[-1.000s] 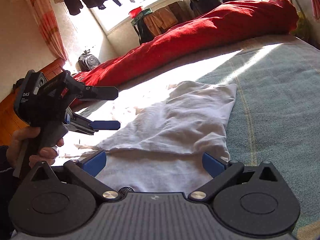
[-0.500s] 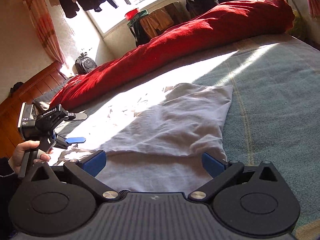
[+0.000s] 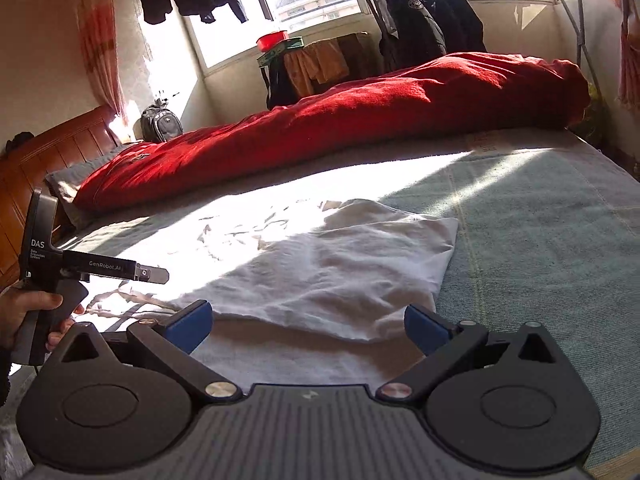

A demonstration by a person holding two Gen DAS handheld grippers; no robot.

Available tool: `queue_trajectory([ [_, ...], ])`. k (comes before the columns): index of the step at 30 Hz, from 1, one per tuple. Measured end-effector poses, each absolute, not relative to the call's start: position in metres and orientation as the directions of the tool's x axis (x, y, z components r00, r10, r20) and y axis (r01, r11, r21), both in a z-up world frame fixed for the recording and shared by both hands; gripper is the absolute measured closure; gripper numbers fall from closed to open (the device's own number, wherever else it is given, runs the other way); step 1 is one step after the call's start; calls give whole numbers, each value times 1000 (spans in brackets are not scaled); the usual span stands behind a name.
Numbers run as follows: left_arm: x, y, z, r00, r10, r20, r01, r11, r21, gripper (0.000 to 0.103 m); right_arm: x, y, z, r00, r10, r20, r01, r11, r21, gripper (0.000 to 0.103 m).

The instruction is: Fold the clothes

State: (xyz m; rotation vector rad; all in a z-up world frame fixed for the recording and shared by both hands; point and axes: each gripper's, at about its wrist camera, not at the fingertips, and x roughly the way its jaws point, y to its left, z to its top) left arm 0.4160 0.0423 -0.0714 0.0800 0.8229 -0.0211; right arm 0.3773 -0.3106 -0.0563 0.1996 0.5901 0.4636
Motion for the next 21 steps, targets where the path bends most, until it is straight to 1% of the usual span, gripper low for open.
queue_trajectory([
  [1,417,40,-75,669,21,-743,67,994,89,1,378,-310,-57,733,465,-496,-356,884,303,0],
  [2,417,41,-78,667,15,-745,73,994,85,1,379,-308,-58,733,455,-505,-349,890,295,0],
  [6,419,56,-81,663,-56,-747,72,997,-11,1,375,-304,-56,732,422,-536,-344,907,244,0],
  [8,419,60,-82,659,-81,-748,83,996,-35,0,380,-301,-52,732,424,-534,-339,905,256,0],
  [11,420,61,-82,654,-96,-750,104,994,-36,0,404,-283,-39,725,419,-547,-338,908,248,0],
  [14,421,62,-83,652,-106,-750,118,992,-37,0,438,-254,-35,710,403,-577,-368,912,183,0],
  [17,423,63,-84,650,-110,-752,121,992,-40,0,466,-241,-56,659,382,-648,-367,915,167,0],
  [19,424,63,-84,647,-106,-755,119,992,-38,0,469,-244,-76,630,334,-701,-335,931,142,0],
  [21,425,63,-83,640,-99,-762,119,992,-29,0,452,-255,-84,646,341,-683,-334,931,149,0],
])
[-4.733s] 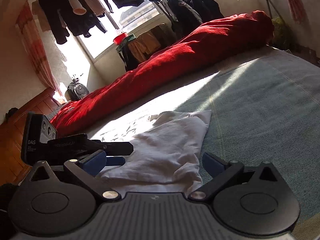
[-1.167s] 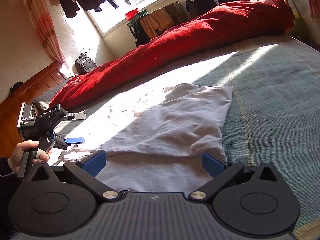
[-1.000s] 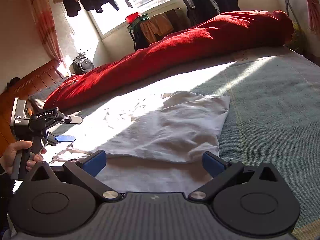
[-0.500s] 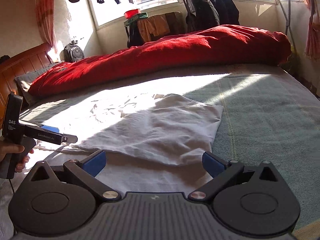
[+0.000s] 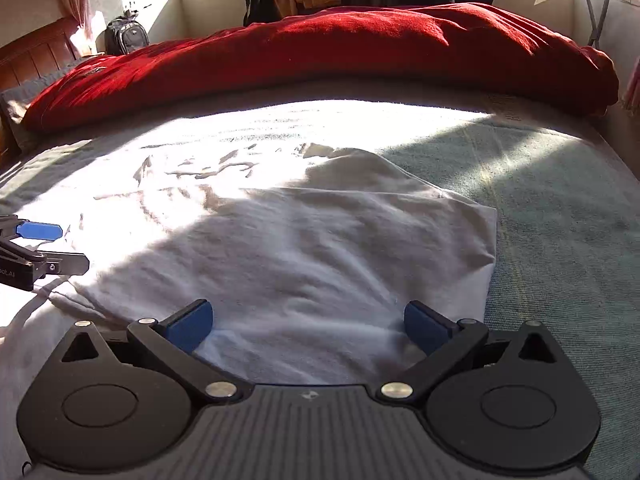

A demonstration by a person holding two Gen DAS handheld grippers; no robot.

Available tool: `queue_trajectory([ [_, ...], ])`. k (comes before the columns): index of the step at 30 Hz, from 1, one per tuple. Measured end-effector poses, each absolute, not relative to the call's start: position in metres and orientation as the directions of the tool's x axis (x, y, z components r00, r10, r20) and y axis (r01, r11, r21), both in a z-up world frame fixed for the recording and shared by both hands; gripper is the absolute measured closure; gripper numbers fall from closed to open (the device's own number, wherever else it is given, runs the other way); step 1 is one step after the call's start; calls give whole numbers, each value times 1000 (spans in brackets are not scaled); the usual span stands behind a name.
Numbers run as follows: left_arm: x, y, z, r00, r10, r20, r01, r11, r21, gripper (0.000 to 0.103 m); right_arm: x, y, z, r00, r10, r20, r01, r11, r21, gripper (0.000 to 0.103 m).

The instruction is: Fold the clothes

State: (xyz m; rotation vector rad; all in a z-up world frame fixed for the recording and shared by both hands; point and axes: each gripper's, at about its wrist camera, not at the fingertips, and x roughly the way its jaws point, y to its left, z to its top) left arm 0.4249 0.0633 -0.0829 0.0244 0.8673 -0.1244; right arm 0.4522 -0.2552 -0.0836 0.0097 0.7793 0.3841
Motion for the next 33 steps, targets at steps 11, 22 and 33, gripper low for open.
queue_trajectory([
  [11,341,65,-16,675,-99,-731,147,989,3,1,324,-282,-31,647,311,-697,-301,943,141,0],
  [22,228,36,-68,639,-73,-766,226,969,97,1,266,-212,-64,628,300,-718,-397,917,37,0],
  [33,125,57,-80,721,-77,-688,99,995,-8,1,209,-222,-96,703,259,-663,-304,951,49,0],
])
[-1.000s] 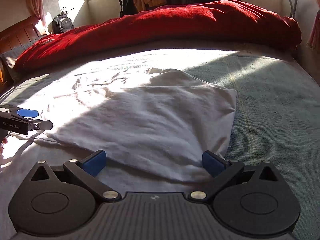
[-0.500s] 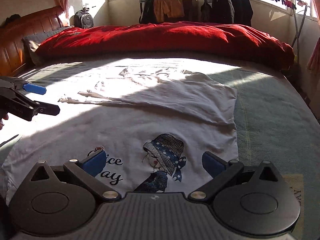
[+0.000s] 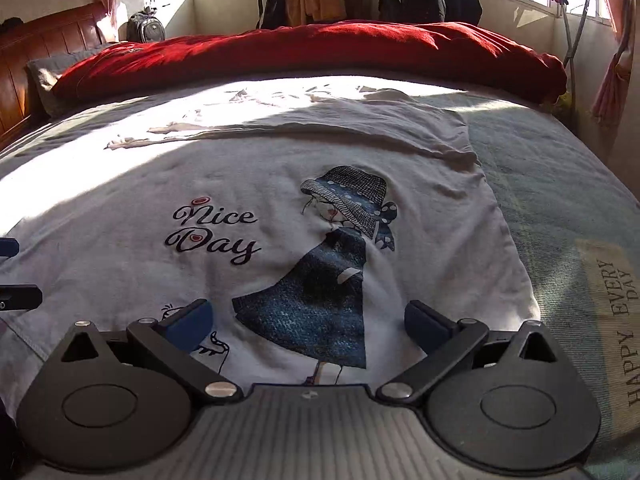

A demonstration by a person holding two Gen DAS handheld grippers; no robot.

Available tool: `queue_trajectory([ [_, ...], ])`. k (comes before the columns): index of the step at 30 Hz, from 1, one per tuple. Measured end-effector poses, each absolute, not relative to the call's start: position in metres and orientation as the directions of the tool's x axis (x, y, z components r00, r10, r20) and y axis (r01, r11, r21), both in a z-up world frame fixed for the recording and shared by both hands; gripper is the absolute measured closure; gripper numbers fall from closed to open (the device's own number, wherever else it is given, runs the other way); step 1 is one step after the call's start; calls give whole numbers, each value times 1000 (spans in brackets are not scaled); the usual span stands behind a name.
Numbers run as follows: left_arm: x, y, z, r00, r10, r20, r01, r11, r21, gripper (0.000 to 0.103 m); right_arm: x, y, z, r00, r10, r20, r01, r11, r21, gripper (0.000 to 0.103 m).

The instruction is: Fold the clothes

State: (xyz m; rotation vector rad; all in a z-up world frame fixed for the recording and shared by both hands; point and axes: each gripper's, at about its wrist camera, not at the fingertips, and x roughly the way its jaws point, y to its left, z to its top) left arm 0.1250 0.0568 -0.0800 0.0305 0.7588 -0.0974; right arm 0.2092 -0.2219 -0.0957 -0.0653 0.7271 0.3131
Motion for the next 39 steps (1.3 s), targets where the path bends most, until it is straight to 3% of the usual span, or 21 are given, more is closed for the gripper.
queue_trajectory([
  [8,119,46,-58,757,-105,-645,132,991,-8,1,172,-222,-95,735,201,-647,-261,965,4,0],
  [14,143,27,-80,692,-89,-716,106,994,-20,1,158,-229,-97,730,198,-654,-242,970,23,0],
  [19,130,32,-81,706,-106,-700,110,993,-40,1,144,-238,-95,731,215,-648,-264,964,23,0],
  [27,131,34,-82,698,-119,-706,118,992,-51,0,169,-259,-80,734,309,-604,-251,951,182,0],
  [39,129,39,-81,704,-145,-695,130,989,-74,0,189,-306,-73,759,265,-595,-85,946,312,0],
])
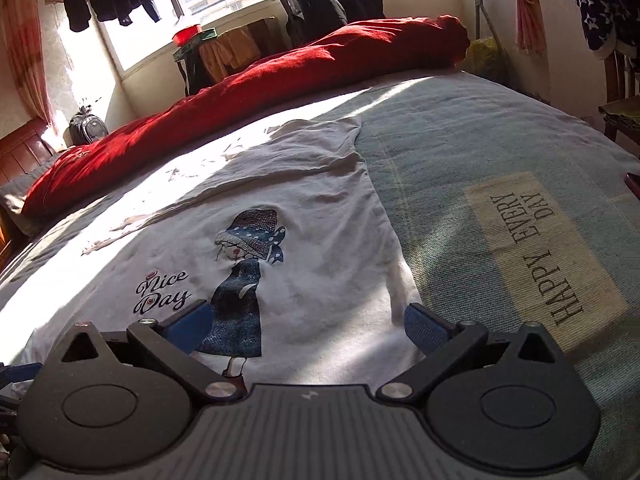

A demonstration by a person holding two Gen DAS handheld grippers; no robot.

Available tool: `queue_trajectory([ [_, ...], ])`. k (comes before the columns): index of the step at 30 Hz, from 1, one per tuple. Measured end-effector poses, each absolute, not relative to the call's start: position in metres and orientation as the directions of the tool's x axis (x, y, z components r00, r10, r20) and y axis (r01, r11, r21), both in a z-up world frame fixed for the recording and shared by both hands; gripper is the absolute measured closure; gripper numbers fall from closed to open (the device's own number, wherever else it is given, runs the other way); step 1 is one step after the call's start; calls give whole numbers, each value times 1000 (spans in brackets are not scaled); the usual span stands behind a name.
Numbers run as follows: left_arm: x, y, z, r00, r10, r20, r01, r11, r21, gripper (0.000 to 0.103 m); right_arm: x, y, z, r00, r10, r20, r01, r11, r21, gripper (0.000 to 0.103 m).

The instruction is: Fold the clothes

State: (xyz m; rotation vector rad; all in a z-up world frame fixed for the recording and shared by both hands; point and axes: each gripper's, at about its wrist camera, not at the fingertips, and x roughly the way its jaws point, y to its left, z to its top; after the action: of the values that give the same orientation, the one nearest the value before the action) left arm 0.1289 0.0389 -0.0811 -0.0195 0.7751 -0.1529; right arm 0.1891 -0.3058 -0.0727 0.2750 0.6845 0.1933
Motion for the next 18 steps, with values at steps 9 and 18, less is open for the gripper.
queue_trajectory([
  [9,121,47,-77,693,-220,-686,187,975,-123,0,162,-270,-94,731,267,-629,-167,962,215,0],
  [18,168,42,-73,678,-307,-668,219,952,-214,0,162,-254,-92,712,188,-677,-165,981,99,0],
])
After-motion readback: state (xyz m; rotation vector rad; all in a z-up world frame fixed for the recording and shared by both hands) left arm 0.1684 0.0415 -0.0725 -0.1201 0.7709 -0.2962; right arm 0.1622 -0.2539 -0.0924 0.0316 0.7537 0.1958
